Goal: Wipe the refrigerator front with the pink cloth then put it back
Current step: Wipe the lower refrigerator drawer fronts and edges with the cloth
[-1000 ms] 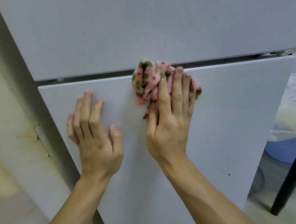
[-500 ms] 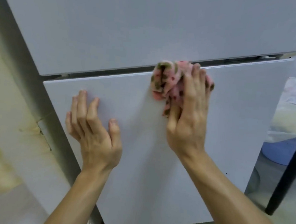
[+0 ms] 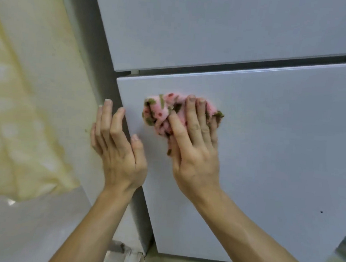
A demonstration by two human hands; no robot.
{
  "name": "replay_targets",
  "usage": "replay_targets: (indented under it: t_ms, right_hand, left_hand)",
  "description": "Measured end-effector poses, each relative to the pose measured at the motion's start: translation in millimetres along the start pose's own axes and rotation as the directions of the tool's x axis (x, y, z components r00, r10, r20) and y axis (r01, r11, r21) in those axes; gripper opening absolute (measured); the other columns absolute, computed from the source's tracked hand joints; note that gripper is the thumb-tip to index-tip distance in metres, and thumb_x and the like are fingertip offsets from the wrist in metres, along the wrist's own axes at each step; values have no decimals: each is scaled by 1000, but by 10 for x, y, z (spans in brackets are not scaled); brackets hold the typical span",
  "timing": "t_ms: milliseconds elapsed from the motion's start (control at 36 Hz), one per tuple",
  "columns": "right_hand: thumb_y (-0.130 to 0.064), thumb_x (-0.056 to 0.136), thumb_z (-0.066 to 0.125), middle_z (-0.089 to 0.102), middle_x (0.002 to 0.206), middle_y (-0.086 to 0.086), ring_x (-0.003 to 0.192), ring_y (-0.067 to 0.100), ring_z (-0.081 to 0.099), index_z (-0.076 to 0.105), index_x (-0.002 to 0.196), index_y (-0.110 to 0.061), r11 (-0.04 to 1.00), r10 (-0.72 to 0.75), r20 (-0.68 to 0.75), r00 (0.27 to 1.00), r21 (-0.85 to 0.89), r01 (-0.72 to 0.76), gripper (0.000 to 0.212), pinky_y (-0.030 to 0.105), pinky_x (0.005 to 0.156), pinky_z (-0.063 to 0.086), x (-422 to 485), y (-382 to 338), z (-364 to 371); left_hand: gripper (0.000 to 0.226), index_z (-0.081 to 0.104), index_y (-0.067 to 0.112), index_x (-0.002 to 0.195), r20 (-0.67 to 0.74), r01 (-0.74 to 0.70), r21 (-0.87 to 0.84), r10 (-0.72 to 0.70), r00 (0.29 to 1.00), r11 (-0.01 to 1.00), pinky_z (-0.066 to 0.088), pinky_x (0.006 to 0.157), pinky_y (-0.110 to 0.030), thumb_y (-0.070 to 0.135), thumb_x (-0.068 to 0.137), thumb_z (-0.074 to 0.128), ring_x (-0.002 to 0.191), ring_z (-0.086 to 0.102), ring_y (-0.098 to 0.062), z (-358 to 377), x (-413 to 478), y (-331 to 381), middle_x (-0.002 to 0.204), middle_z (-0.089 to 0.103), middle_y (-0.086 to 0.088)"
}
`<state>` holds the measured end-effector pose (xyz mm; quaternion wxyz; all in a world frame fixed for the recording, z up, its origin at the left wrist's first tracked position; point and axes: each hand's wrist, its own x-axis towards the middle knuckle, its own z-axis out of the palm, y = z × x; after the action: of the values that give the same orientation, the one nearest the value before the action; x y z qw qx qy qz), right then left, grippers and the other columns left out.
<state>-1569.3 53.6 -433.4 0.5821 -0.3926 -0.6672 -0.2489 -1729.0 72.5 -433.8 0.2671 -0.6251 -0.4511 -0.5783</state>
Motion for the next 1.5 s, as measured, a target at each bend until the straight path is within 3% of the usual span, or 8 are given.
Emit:
replay_targets:
  t_ms: [250, 556, 694, 861, 1111, 1194, 1333, 1500]
  right_hand:
    - [12, 92, 54, 40, 164, 5, 158, 17, 29, 54, 152, -12, 945, -324, 319, 891, 57, 323, 64, 38, 130, 22, -463, 96, 104]
    - [12, 98, 56, 48, 156, 23, 150, 38, 39, 70, 135, -6, 997, 6, -98, 995, 75, 2, 43, 45, 125, 31, 551, -289, 78]
    - [0, 101, 65, 64, 134, 20, 128, 30, 46, 73, 130, -7, 999, 4, -153, 988, 50, 3, 31, 49, 105, 48, 464, -394, 319]
    - [-3, 98, 64, 55, 138, 4, 126, 25, 50, 75, 128, -13, 966, -254, 48, 966, -27, 255, 33, 39, 101, 45, -326, -240, 531]
    - [4, 98, 36, 69, 133, 1, 126, 21, 54, 76, 125, -15, 886, -433, 469, 770, 62, 460, 52, 34, 110, 40, -1335, 172, 276]
    - [2, 106, 29, 60, 138, 6, 122, 26, 54, 74, 127, -10, 904, -411, 398, 820, 64, 422, 51, 39, 105, 44, -1079, 110, 249]
    - [0, 99, 58, 61, 134, 4, 122, 25, 50, 76, 125, -15, 972, -215, 41, 976, -92, 218, 36, 39, 103, 38, -168, -58, 126]
    - [-11, 104, 61, 68, 123, 12, 114, 25, 42, 77, 124, -18, 988, 4, -206, 979, -151, -36, 27, 40, 89, 38, 504, -88, -120]
  left_hand:
    - [67, 28, 7, 160, 73, 69, 86, -76, 994, 994, 12, 127, -59, 12, 95, 45, 161, 13, -31, -93, -58, -411, 172, 18, -14]
    - [67, 33, 4, 159, 65, 65, 54, -69, 995, 996, 19, 128, -49, 7, 92, 42, 160, 17, -23, -137, -43, -516, 170, 21, -3]
    - [69, 35, 3, 157, 49, 51, 30, -52, 997, 998, 17, 129, -43, 3, 90, 45, 160, 19, -23, -156, -39, -545, 169, 24, -4]
    - [63, 39, 0, 155, 32, 72, -54, -71, 997, 996, 21, 127, -41, -1, 92, 47, 158, 26, -26, -167, -19, -595, 167, 31, -11]
    - [62, 34, 1, 158, 50, 86, -27, -84, 995, 996, 18, 129, -47, 3, 96, 43, 160, 19, -25, -127, -74, -606, 170, 25, -9]
    - [61, 35, 0, 158, 34, 98, -28, -97, 995, 995, 19, 128, -49, 5, 97, 43, 160, 20, -28, -104, -69, -565, 169, 26, -12]
    - [61, 35, 3, 157, 29, 92, -20, -91, 995, 996, 21, 124, -61, 8, 97, 44, 159, 21, -28, -54, -70, -476, 169, 28, -14]
    - [57, 36, 3, 156, 31, 3, -57, -1, 1000, 998, 19, 125, -59, 16, 101, 40, 160, 19, -27, 14, -65, -245, 169, 26, -11]
